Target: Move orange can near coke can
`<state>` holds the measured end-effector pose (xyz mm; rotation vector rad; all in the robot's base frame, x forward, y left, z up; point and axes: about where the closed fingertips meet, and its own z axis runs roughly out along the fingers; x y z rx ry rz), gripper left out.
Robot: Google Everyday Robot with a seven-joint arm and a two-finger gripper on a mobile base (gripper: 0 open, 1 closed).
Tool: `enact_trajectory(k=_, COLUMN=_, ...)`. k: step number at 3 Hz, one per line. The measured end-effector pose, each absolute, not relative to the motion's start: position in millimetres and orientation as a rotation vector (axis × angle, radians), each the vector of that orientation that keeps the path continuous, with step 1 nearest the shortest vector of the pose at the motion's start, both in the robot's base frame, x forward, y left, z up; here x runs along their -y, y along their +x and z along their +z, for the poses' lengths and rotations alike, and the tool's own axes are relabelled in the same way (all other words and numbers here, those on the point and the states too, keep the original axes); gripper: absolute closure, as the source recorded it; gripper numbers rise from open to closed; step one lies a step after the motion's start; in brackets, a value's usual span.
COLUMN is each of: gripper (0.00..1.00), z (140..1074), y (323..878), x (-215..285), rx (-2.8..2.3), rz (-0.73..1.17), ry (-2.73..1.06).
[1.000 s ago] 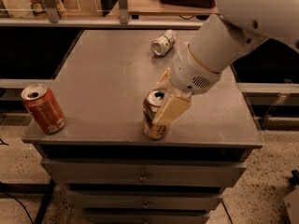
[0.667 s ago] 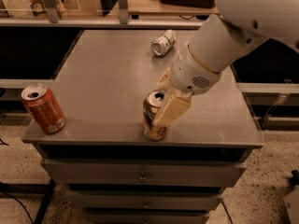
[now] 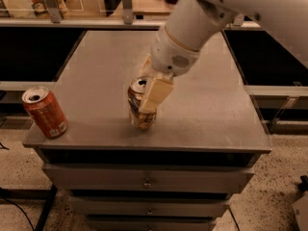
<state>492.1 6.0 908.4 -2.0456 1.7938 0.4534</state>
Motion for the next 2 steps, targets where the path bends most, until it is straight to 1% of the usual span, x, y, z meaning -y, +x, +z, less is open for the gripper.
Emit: enact_trajectory(k=2, gripper=1.0, z=921.3, y=567.7, x=-86.6, rx=-1.708, rz=0.47, ry=-2.23)
